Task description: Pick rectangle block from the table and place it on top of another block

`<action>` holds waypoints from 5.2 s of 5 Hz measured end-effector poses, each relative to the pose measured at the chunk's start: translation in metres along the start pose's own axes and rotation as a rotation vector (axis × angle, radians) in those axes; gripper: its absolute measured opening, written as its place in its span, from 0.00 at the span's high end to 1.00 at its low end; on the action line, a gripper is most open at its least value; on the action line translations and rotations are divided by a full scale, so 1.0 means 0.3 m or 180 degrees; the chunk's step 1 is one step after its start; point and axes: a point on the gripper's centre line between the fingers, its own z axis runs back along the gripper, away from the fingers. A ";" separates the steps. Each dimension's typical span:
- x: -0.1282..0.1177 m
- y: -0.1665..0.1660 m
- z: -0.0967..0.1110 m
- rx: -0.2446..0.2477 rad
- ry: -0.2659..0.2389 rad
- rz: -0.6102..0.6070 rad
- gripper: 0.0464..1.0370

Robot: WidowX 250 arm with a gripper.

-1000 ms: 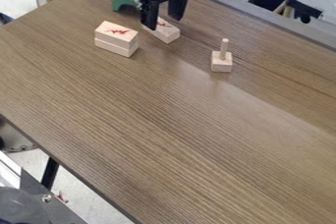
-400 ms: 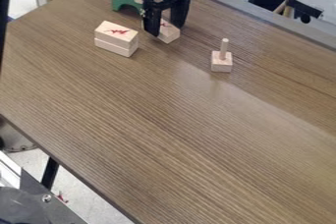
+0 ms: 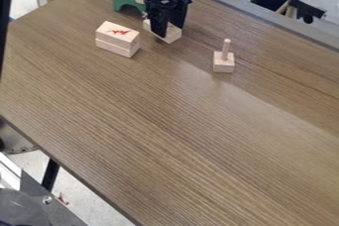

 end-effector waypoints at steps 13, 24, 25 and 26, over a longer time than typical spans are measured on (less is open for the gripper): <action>0.073 0.175 0.127 -0.0100 -0.0283 0.0704 0.51; 0.093 0.216 0.126 -0.0131 -0.0208 0.1036 0.04; 0.087 0.216 0.126 -0.0117 -0.0190 0.1032 0.04; 0.083 0.220 0.122 -0.0095 -0.0201 0.1033 0.04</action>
